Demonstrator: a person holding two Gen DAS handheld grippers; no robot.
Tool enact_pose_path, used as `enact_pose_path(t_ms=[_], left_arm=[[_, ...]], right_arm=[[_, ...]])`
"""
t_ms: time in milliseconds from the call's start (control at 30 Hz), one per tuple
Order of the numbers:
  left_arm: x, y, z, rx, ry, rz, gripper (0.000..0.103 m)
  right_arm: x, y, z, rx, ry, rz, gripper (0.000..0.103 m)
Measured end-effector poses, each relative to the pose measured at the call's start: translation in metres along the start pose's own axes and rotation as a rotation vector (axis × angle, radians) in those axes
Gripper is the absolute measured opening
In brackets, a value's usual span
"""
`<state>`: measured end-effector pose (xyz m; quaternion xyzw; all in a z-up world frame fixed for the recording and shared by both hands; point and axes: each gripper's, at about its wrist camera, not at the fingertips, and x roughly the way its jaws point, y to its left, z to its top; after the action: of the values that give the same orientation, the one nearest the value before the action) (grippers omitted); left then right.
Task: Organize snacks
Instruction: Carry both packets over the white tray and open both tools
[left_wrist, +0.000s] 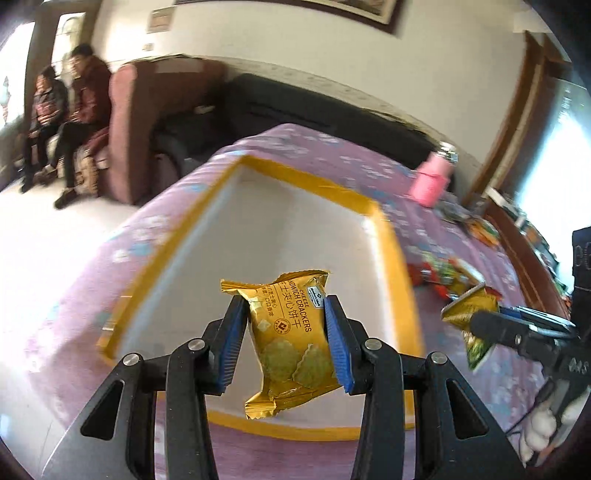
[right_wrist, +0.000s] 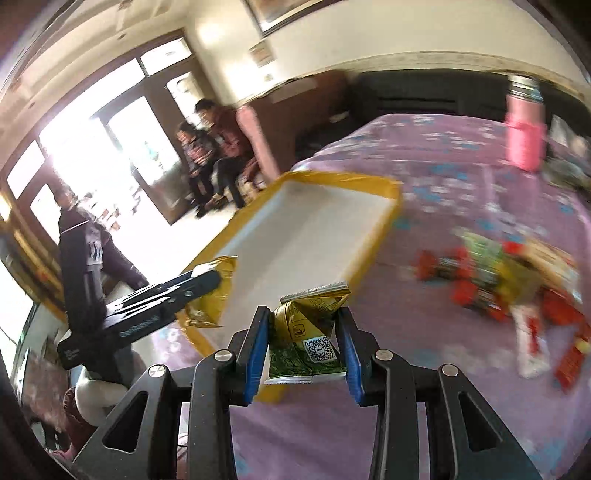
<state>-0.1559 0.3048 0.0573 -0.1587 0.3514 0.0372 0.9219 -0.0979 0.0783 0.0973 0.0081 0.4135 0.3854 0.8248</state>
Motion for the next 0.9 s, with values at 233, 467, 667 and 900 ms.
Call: enact_pose_path(t_ms=[233, 467, 667, 900], left_arm=[[0.014, 0.037, 0.003, -0.041, 0.020, 0.050, 0.041], [0.020, 0.045, 0.003, -0.036, 0.033, 0.056, 0.041], [0.013, 0.051, 0.006, -0.080, 0.019, 0.040, 0.043], [-0.012, 0.060, 0.008, -0.181, -0.029, 0.044, 0.063]], right_arm=[[0.092, 0.059, 0.007, -0.092, 0.145, 0.053, 0.036], [0.139, 0.079, 0.004, -0.120, 0.217, 0.045, 0.036], [0.144, 0.079, -0.002, -0.097, 0.215, 0.053, 0.043], [0.113, 0.073, 0.003, -0.078, 0.135, 0.051, 0.047]])
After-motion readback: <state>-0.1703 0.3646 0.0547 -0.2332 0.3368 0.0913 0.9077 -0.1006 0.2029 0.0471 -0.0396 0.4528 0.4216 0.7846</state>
